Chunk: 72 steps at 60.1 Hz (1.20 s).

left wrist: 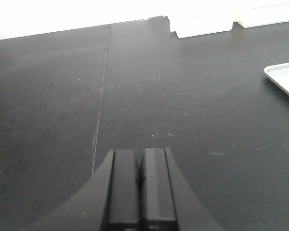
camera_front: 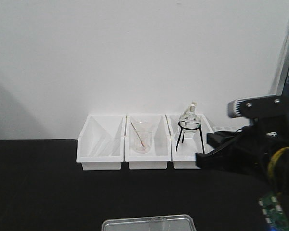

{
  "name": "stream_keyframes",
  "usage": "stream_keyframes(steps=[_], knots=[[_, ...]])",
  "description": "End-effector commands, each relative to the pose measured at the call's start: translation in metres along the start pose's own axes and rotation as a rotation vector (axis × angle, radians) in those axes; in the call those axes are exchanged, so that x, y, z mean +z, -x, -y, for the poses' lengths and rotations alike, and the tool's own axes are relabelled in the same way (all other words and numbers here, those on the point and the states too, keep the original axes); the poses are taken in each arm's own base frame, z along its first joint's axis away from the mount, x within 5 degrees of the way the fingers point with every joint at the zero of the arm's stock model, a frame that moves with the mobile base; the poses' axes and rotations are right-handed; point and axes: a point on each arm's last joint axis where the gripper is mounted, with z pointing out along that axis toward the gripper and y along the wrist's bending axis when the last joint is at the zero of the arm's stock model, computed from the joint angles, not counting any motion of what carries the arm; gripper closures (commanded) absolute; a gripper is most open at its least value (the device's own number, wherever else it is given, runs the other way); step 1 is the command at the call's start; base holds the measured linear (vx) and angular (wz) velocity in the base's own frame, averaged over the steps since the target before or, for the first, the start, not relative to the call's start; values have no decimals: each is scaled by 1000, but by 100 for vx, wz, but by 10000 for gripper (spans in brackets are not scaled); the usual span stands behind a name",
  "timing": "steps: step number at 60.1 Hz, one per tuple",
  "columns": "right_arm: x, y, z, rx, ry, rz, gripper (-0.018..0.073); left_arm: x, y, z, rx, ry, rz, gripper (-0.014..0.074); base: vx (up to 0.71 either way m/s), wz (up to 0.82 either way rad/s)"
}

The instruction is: Move beaker to silver tray on left bench

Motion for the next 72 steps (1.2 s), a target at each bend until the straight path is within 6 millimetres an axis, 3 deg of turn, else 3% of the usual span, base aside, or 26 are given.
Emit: stream_keyframes(steps=[1,11,24,55,72], knots=[[-35,24,8,16,-68,78,575,2,1,1,-2,-7,63,595,0,0],[-70,38,17,42,-107,157,573,2,1,1,-2,-7,63,595,0,0],[-92,46,19,54,-100,220,573,2,1,1,-2,-7,63,595,0,0],[-92,44,17,58,-78,196,573,2,1,1,-2,-7,63,595,0,0],[-74,29,5,-93,28,53,573,2,1,1,-2,-7,63,595,0,0]])
